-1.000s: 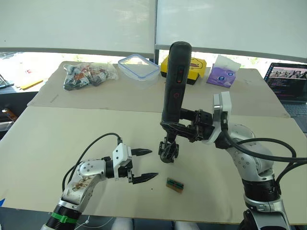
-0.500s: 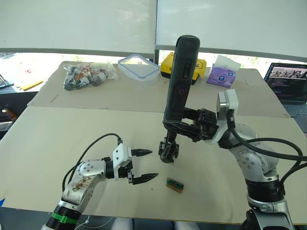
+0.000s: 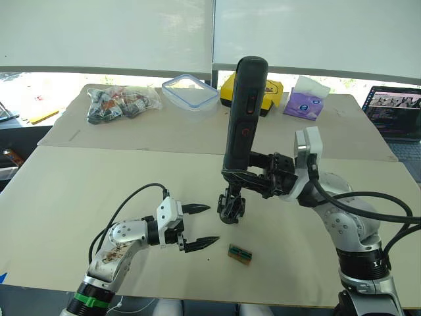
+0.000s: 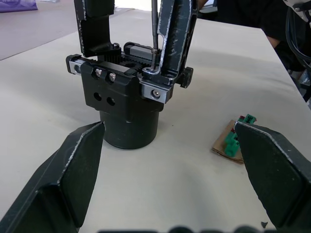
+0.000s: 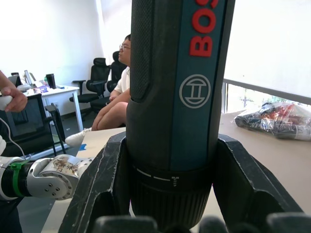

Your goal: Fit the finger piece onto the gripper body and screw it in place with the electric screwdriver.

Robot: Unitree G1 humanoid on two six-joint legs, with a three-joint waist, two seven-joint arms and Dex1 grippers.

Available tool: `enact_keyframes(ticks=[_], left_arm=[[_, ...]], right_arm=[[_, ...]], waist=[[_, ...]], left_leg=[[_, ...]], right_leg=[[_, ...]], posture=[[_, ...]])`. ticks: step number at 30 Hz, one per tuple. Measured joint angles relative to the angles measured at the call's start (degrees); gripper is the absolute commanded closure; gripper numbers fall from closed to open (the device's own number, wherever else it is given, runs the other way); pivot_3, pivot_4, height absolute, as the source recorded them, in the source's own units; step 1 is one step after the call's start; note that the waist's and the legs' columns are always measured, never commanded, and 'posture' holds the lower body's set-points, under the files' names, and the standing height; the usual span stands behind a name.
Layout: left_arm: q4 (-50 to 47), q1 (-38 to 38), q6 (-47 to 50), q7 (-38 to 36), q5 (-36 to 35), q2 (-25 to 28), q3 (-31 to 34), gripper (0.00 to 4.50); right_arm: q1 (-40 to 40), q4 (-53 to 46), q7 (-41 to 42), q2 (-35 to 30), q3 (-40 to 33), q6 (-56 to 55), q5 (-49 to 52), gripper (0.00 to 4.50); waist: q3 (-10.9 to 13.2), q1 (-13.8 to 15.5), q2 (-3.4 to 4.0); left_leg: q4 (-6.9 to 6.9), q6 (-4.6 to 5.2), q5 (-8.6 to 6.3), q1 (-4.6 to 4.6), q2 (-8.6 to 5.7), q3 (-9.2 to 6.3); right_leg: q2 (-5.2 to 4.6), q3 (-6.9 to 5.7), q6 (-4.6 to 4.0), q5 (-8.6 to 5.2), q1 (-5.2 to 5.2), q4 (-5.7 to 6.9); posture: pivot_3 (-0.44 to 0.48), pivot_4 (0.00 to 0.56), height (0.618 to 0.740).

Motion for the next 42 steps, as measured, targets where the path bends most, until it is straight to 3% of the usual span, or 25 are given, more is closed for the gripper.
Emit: enact_keyframes(ticks=[42], left_arm=[[0.0, -0.01, 0.1, 0.55, -0.37, 0.02, 0.03, 0.0]], right_arm=[[0.55, 2.06, 1.05, 1.85, 0.4, -4.49, -3.13, 2.54]], waist=[[0.0, -0.01, 0.0]], left_leg=[[0.03, 0.0, 0.0, 0.02, 0.0, 0.0]], right_leg=[[0.0, 0.0, 0.0, 0.01, 0.02, 0.01]], posture=[[0.0, 0.15, 0.74]])
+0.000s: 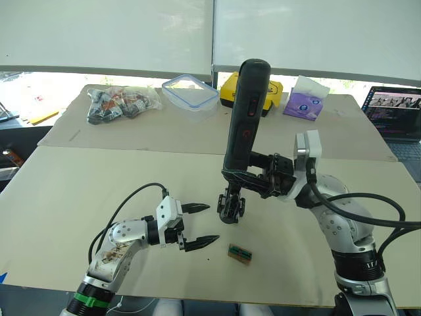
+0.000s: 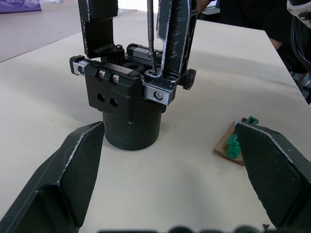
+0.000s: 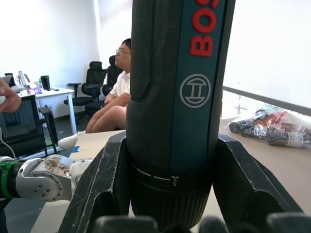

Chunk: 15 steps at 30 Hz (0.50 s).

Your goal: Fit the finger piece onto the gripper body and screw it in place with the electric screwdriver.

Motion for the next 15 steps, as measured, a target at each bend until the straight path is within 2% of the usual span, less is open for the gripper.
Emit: enact_keyframes(ticks=[15], left_arm=[[0.03, -0.01, 0.0, 0.79, 0.11, -0.2, 0.0, 0.0]], right_arm=[[-0.15, 0.29, 0.02, 0.36, 0.08, 0.0, -0.54, 2.54]], waist=[[0.0, 0.01, 0.0]], left_leg=[[0.0, 0.0, 0.0, 0.0, 0.0, 0.0]], right_leg=[[0.0, 0.0, 0.0, 0.0, 0.0, 0.0]], posture=[[0.0, 0.15, 0.74]])
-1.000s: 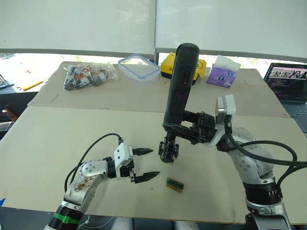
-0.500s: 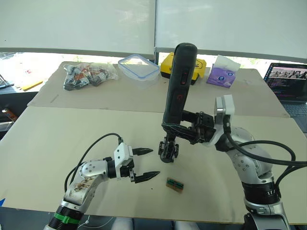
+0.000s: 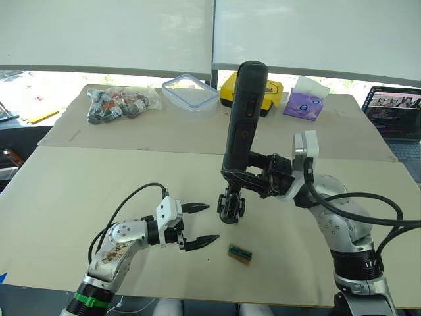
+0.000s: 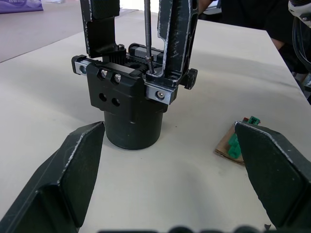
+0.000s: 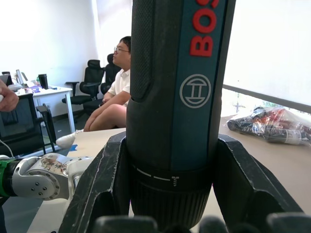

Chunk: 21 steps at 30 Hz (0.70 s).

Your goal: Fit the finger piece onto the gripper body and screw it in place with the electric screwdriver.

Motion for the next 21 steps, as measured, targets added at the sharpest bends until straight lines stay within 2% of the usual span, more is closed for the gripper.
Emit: enact_keyframes(ticks=[10, 21], left_arm=[[6.01, -4.19, 1.13, 4.97, 5.4, -2.43, -2.0, 0.0], [8.73, -8.24, 2.54, 5.61, 6.26, -6.26, -5.65, 0.0]], right_arm=[[-0.14, -0.18, -0.06, -0.18, 0.11, 0.27, 0.01, 2.54], [-1.38, -0.25, -0.83, -0.36, 0.49, 2.1, 0.01, 2.54]], waist=[[0.0, 0.01, 0.0], [0.0, -0.09, 0.0]], left_leg=[[0.01, 0.0, 0.0, 0.0, -0.01, -0.01], [0.0, 0.0, 0.0, -0.01, -0.01, -0.01]], right_leg=[[0.0, 0.0, 0.02, 0.01, 0.01, 0.0], [0.01, 0.0, 0.04, 0.03, 0.01, 0.0]], posture=[[0.0, 0.15, 0.74], [0.0, 0.15, 0.74]])
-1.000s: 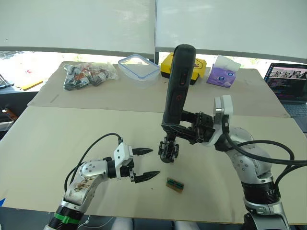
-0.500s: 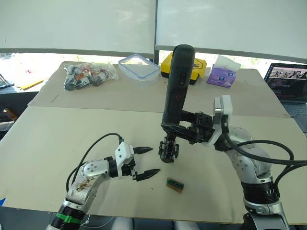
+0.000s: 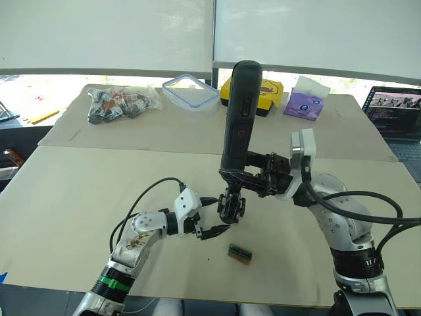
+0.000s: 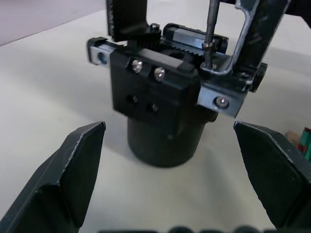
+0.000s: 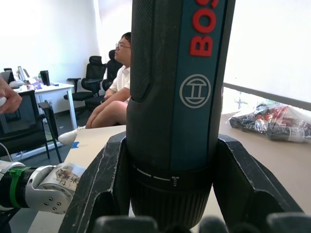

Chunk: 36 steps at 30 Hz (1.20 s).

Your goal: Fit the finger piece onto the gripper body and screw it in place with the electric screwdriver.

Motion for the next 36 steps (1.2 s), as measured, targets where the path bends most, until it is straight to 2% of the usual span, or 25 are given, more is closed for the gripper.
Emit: enact_keyframes(ticks=[11, 36], left_arm=[[2.93, -1.13, -0.14, 2.94, 3.17, -2.52, -0.16, 0.0], [1.19, -0.05, 1.1, 2.14, 3.52, -2.22, -0.1, 0.0]], right_arm=[[-0.09, -0.57, -0.35, -0.54, 0.0, 0.34, 0.01, 2.54], [-0.42, -1.09, -0.62, -1.33, 0.01, 1.49, 1.61, 2.54]], waist=[[0.0, 0.11, 0.0], [0.0, 0.16, 0.0]], left_leg=[[0.03, 0.0, 0.0, -0.03, -0.01, -0.01], [0.02, 0.0, 0.0, -0.03, -0.01, -0.01]], right_leg=[[0.0, 0.0, 0.02, 0.01, 0.0, 0.0], [0.0, 0.0, 0.02, 0.01, 0.0, 0.0]], posture=[[0.0, 0.15, 0.74], [0.0, 0.15, 0.74]])
